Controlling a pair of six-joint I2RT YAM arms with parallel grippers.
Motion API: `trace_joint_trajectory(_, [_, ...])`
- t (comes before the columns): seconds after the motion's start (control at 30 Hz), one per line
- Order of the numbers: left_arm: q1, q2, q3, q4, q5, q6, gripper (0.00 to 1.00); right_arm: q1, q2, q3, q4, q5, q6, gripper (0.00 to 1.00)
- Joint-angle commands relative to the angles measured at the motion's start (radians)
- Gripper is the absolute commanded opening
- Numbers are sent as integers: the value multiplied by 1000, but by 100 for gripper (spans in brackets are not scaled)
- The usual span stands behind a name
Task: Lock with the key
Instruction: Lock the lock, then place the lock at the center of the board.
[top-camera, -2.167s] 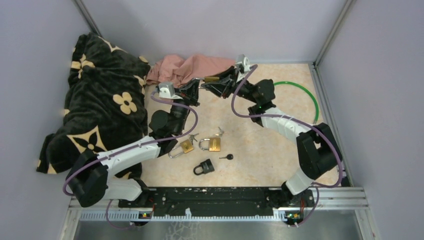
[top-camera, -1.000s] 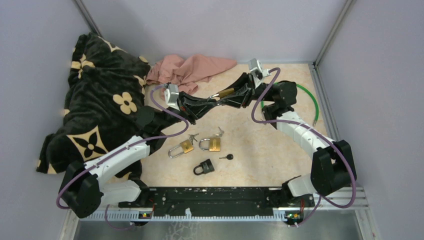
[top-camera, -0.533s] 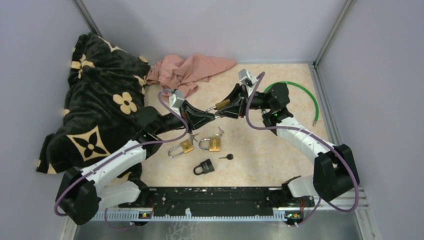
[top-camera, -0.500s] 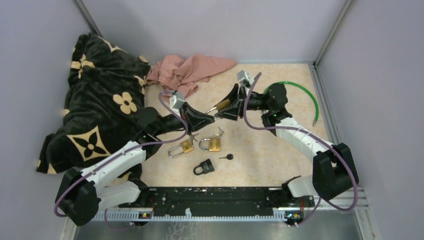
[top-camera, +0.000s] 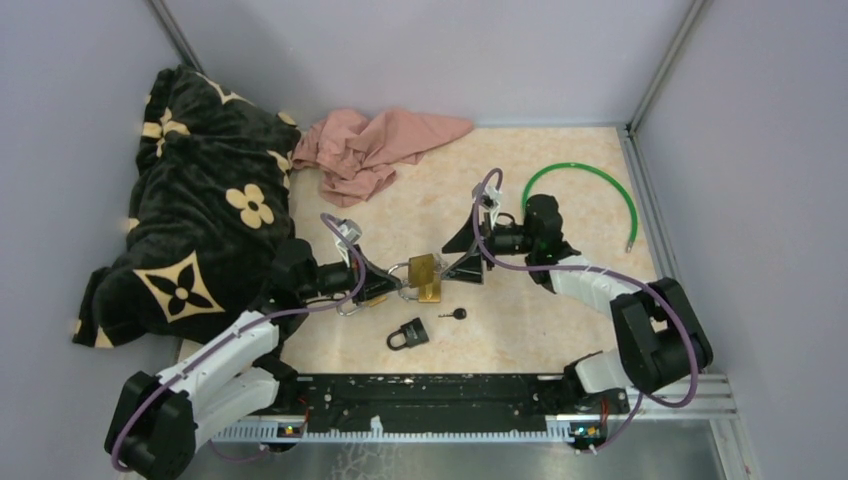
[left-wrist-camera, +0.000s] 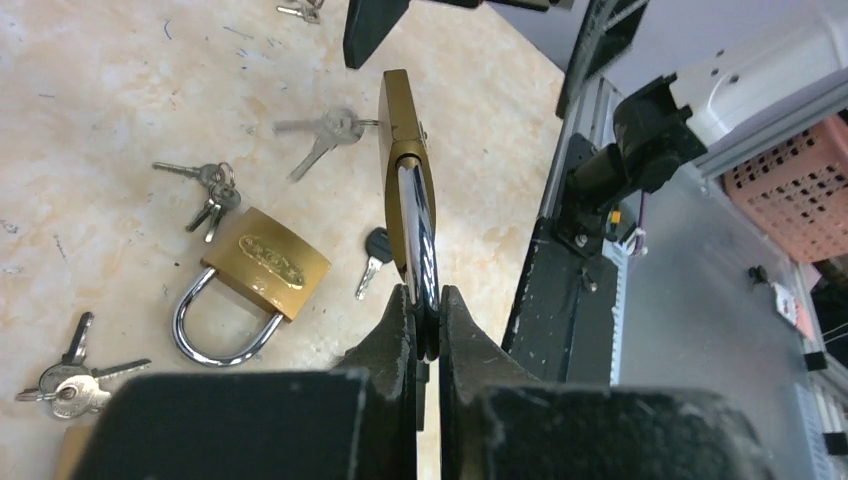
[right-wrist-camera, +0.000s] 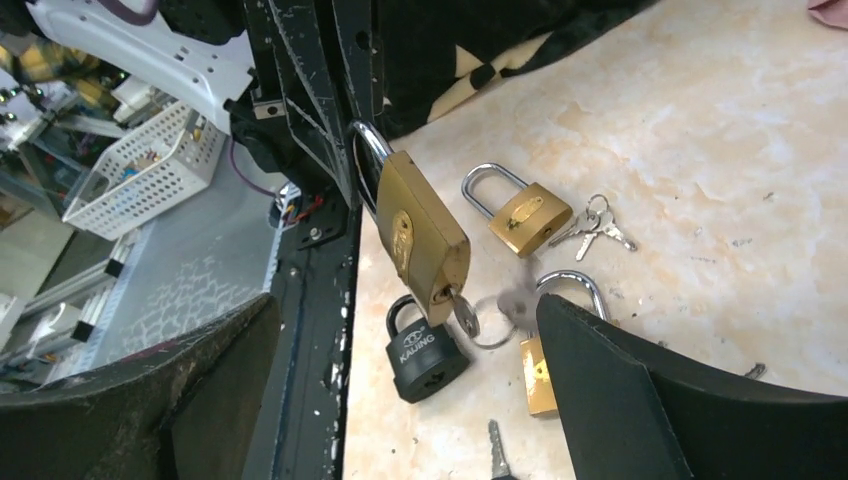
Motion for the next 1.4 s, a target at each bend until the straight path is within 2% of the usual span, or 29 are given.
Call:
trace_joint_trajectory(0.0, [12, -86, -1, 91, 60, 132, 0, -28, -98, -3, -112, -82, -140, 95])
trace_joint_trajectory(0.07, [24, -100, -13, 89, 79, 167, 0, -5, -124, 22, -310, -26, -295, 92])
trace_joint_trajectory(0.13, [34, -110, -24, 101, 101, 168, 0, 43, -132, 42, -435, 69, -432, 89])
trace_joint_trajectory(0.23, [35, -118, -36, 117, 127, 169, 0, 73, -99, 76, -458, 79, -461, 77])
trace_joint_trajectory(0.37, [35, -122, -33, 120, 149, 185, 0, 88, -54, 149, -562, 86, -522, 55])
trace_joint_trajectory(0.5, [36, -116, -26, 121, 160, 189, 0, 119, -43, 170, -590, 93, -557, 50])
trace_joint_trajectory(0.57, [36, -112, -22, 124, 167, 178, 0, 125, -49, 160, -563, 103, -546, 37])
trace_joint_trajectory(0.63, [35, -110, -17, 126, 170, 171, 0, 127, -52, 157, -568, 108, -554, 18])
trace_joint_trajectory(0.73, [36, -108, -3, 112, 166, 171, 0, 127, -59, 163, -615, 110, -592, 1])
trace_joint_trajectory(0.83, [42, -113, 8, 76, 170, 204, 0, 124, -70, 164, -627, 125, -604, 0])
trace_joint_trajectory(0.93, [89, -121, 39, -29, 165, 275, 0, 85, -89, 154, -618, 167, -578, 0])
trace_joint_trajectory(1.07, [197, -128, 81, -176, 174, 356, 0, -93, -132, 32, -384, 174, -390, 0])
trace_joint_trajectory(1.17, [235, -134, 78, -210, 160, 337, 0, -165, -144, 14, -336, 222, -337, 0])
trace_joint_trajectory(1.27, [239, -118, 46, -152, 41, 172, 0, -164, -120, 35, -305, 267, -273, 0])
trace_joint_trajectory(1.37, [246, -83, 35, -160, -291, -36, 0, -116, -89, 48, -244, 369, -184, 0])
